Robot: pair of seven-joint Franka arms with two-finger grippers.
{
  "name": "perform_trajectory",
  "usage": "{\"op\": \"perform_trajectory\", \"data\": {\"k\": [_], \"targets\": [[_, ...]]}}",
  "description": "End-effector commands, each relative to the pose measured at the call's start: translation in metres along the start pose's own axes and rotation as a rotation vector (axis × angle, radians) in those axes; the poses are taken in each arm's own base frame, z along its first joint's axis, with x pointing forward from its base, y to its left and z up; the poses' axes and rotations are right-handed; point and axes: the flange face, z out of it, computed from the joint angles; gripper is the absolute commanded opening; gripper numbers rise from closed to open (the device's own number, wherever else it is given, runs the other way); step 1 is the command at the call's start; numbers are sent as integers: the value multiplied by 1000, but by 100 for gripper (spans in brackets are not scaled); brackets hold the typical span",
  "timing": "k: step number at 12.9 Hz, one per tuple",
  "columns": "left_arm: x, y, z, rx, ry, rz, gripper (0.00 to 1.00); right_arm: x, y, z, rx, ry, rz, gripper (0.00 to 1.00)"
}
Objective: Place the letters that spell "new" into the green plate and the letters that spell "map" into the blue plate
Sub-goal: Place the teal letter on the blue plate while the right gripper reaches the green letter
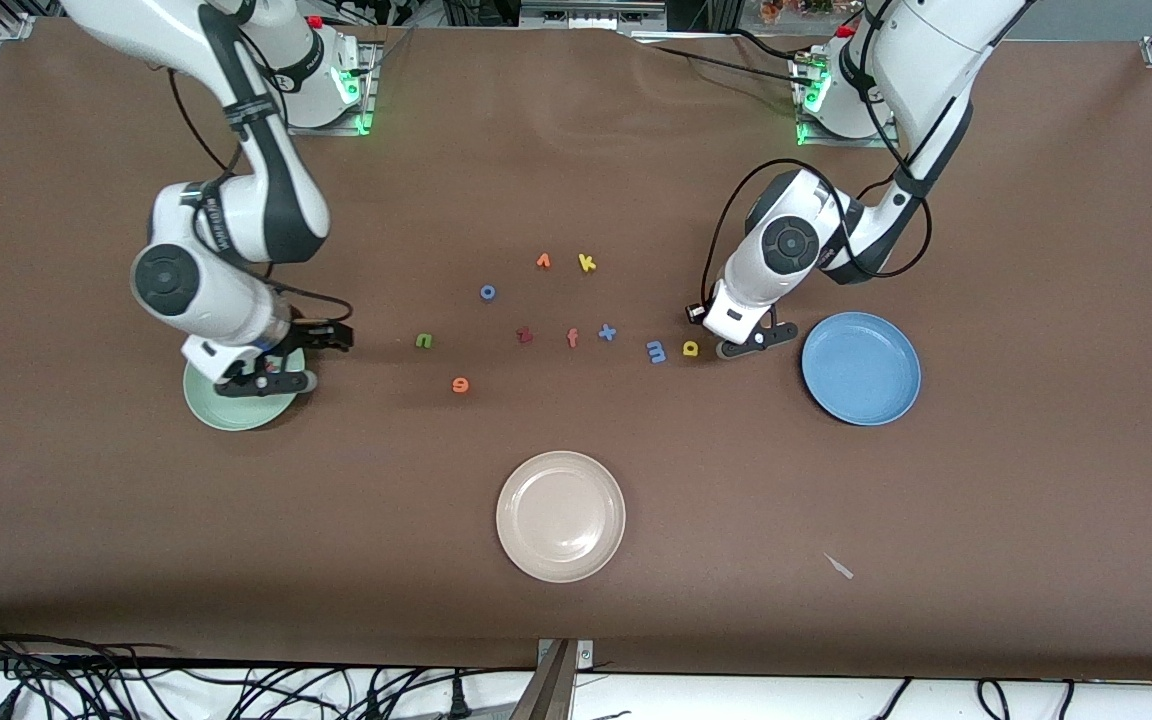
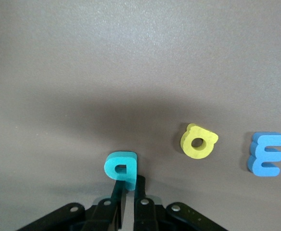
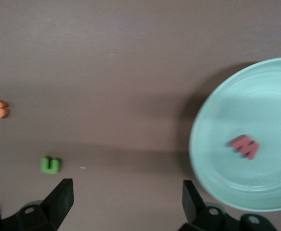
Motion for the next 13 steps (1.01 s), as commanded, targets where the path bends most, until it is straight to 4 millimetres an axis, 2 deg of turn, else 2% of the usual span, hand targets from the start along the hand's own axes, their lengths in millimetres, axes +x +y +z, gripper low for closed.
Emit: {"op": "perform_trajectory", "data": {"k": [1, 3, 5, 6, 9, 12, 13], "targets": [[19, -2, -21, 80, -17, 17, 0, -7, -34, 3, 7, 15, 78, 100], [46, -5, -67, 161, -80, 18, 0, -15, -72, 16, 2, 43, 146, 100], [74, -21, -99, 185, -118, 25, 0, -18, -89, 28, 3, 61, 212, 100], [89, -39, -113, 172, -111, 19, 0, -20, -93, 36, 5, 72, 240, 100], [133, -104, -127, 131, -121, 57, 0, -31, -107, 65, 16, 118, 301, 100], [164, -161, -110, 91, -146, 109, 0, -38, -111, 83, 10, 121, 293, 100], [171, -169, -101, 86, -137, 117, 0, -40, -109, 92, 11, 130, 294, 100]]}}
